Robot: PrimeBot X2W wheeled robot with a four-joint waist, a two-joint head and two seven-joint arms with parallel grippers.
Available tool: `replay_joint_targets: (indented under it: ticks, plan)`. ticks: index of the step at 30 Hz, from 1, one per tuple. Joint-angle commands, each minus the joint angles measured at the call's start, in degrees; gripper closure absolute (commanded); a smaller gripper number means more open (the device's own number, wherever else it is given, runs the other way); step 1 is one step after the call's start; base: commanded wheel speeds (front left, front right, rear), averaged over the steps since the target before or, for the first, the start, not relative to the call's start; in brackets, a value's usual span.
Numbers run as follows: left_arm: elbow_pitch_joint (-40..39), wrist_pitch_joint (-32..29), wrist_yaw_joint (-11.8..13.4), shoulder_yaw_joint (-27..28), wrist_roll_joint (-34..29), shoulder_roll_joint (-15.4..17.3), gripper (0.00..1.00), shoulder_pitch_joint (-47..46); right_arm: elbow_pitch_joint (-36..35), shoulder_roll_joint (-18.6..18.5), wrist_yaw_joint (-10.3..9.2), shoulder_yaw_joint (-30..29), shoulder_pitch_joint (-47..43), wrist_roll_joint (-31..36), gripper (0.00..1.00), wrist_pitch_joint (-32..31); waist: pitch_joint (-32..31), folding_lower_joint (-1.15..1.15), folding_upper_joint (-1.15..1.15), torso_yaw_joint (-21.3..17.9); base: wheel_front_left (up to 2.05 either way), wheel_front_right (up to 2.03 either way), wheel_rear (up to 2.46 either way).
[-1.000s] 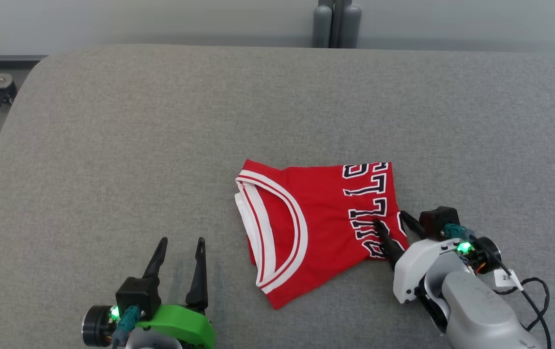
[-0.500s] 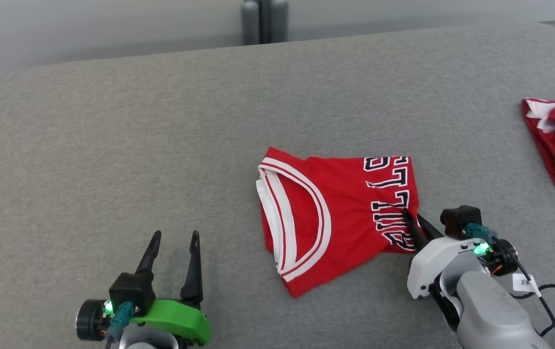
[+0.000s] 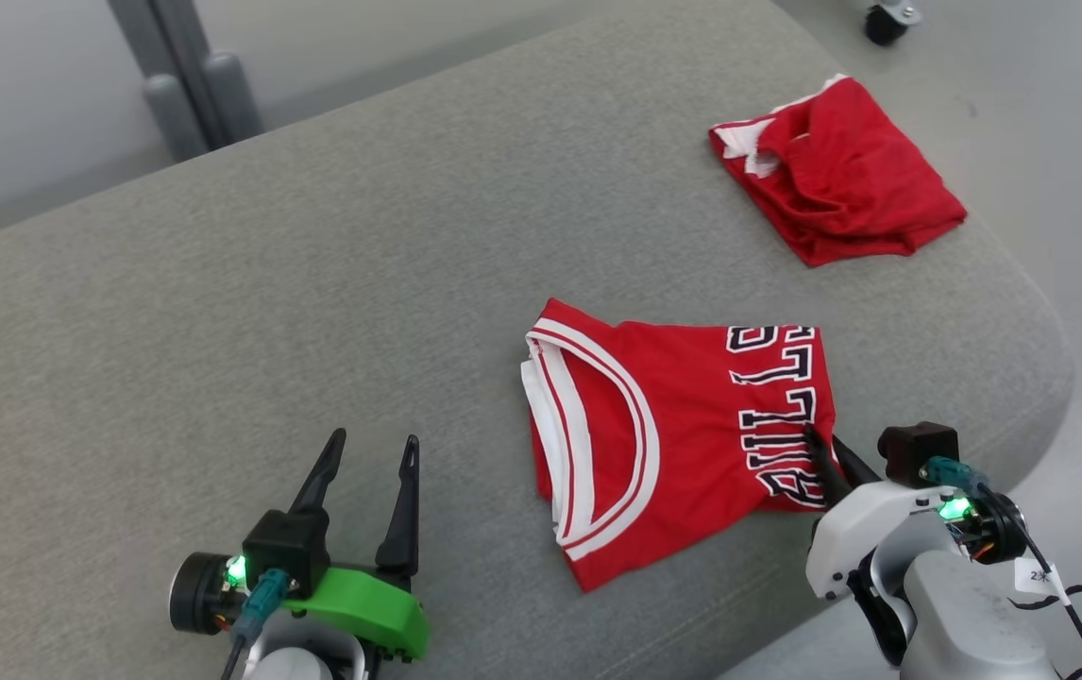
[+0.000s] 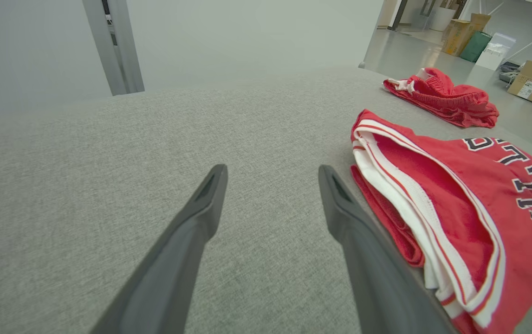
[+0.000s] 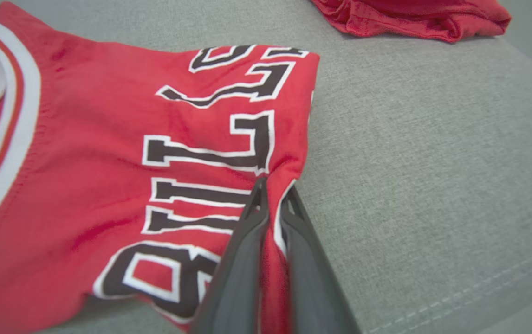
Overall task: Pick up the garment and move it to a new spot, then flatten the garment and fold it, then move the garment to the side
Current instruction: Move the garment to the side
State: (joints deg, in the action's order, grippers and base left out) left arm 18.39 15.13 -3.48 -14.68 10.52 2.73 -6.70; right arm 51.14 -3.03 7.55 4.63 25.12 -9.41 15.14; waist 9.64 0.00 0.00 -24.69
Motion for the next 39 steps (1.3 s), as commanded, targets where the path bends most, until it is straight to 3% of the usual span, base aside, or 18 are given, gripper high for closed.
replay_joint_targets:
  ticks: [1,9,17,21,27,28,29,30,35,39]
  plan:
    - [0.24,-0.02,-0.41,0.19,-0.38,0.38,0.0,-1.17,-0.75,0.02,-0.14,-0.36,-0.52,-0.17,1.0,-0.02,1.37,0.0,0.0,-5.94,0.0,0.0,0.0]
    - [-0.04,-0.02,-1.26,1.71,-2.92,0.39,0.0,-0.43,-3.62,0.09,-0.13,0.99,2.84,-0.07,1.0,-0.02,3.84,0.0,0.0,-5.75,0.0,0.0,0.0]
    - [-0.77,-0.02,-2.52,3.3,-6.19,0.74,0.0,-3.88,-2.9,-3.23,-0.13,1.9,17.34,2.85,1.0,-0.02,11.25,0.0,0.0,-0.31,0.0,0.0,0.0]
    - [-0.98,-0.02,-3.03,3.79,-6.98,1.23,0.0,-5.81,0.32,-6.9,-0.14,-1.59,24.85,5.28,1.0,-0.02,14.89,0.0,0.0,1.7,0.0,0.0,0.0]
    - [-0.34,-0.02,-3.5,3.33,-8.05,1.6,0.0,-8.7,7.19,-16.11,-0.13,-14.49,31.92,13.59,1.0,-0.2,18.97,0.0,0.0,4.76,0.0,0.0,0.0]
    - [-0.23,-0.03,-3.5,3.41,-8.2,1.59,0.0,-9.19,7.75,-17.22,-0.13,-16.2,32.14,15.88,0.82,-0.43,19.36,0.0,0.0,5.05,0.0,0.0,0.0]
    - [-0.13,-0.06,-3.49,3.59,-8.24,1.62,0.0,-9.63,8.12,-18.29,-0.14,-19.21,32.34,17.97,0.82,-0.77,19.74,0.0,0.0,5.34,0.0,0.0,0.0]
    - [-0.07,-0.07,-3.46,3.73,-8.26,1.7,0.0,-9.88,8.44,-18.94,-0.13,-21.49,32.48,19.52,0.0,-1.05,20.02,0.0,0.0,5.56,0.0,0.0,0.0]
    - [0.83,-0.16,-3.23,5.46,-8.37,2.0,0.0,-10.27,6.75,-16.04,-0.13,-32.94,32.32,25.39,0.0,-0.37,19.63,0.0,0.0,5.89,0.0,0.0,0.0]
    - [0.89,-0.21,-2.65,6.35,-8.09,1.82,0.0,-9.52,1.84,-11.13,-0.13,-34.46,31.98,26.69,0.0,0.05,17.65,0.0,0.0,6.06,0.0,0.0,0.0]
